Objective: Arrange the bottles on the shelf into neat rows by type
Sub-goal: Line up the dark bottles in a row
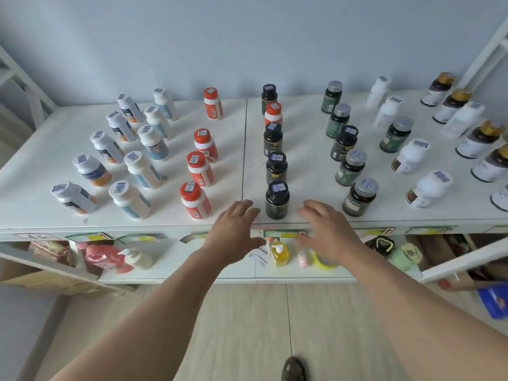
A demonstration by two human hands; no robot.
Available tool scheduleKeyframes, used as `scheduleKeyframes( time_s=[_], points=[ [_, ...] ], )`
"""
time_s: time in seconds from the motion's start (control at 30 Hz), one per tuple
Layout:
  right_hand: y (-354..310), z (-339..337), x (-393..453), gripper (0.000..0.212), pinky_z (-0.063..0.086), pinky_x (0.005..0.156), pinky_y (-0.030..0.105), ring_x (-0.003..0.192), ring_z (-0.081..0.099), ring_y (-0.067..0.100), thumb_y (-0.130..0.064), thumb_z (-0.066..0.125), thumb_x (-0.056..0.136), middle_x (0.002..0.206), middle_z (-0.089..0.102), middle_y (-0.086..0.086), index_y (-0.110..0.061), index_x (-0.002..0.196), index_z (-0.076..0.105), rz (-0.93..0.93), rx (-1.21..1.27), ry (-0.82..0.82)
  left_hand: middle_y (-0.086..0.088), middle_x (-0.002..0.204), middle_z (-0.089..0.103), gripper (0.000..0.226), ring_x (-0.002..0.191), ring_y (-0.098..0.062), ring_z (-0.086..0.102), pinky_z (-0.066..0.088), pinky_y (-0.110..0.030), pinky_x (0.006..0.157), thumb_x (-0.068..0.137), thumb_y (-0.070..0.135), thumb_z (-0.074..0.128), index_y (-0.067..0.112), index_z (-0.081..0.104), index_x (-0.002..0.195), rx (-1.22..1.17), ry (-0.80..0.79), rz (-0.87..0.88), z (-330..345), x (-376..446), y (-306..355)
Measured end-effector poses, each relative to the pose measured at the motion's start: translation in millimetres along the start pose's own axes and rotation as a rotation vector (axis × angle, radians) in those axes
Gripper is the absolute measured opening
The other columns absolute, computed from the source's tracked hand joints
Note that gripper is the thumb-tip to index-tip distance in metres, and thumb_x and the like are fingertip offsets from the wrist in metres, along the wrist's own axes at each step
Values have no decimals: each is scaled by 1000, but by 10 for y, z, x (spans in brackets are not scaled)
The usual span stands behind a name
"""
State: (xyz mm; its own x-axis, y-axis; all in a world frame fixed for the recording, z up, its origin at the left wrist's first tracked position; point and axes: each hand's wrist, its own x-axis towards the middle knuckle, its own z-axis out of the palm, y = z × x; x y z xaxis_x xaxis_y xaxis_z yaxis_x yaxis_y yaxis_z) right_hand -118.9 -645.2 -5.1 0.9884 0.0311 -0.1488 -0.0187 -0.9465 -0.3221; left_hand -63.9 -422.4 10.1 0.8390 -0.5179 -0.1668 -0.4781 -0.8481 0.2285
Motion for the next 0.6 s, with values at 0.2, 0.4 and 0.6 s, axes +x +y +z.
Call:
scheduleKeyframes(
  time_s=[0.2,0.4,0.6],
  points=[
    [88,266,-11,60,23,108,33,136,31,20,-42,67,84,151,34,-3,-22,137,47,-22,-13,189,4,154,34,63,144,-17,25,16,-30,116,87,54,59,23,46,141,-75,245,-12,458,-19,-20],
    [108,406,13,49,25,104,32,129,39,23,-32,70,83,143,44,-1,-19,129,56,-22,36,327,-4,133,58,38,127,-27,50,36,-38,106,88,35,67,14,65,119,-126,468,8,629,25,-23],
    [102,395,9,48,24,106,31,130,36,21,-30,67,86,145,41,-3,-20,131,54,-12,30,307,-7,129,61,35,123,-29,54,40,-41,103,88,33,67,12,66,115,-105,498,3,677,40,-6]
  ],
)
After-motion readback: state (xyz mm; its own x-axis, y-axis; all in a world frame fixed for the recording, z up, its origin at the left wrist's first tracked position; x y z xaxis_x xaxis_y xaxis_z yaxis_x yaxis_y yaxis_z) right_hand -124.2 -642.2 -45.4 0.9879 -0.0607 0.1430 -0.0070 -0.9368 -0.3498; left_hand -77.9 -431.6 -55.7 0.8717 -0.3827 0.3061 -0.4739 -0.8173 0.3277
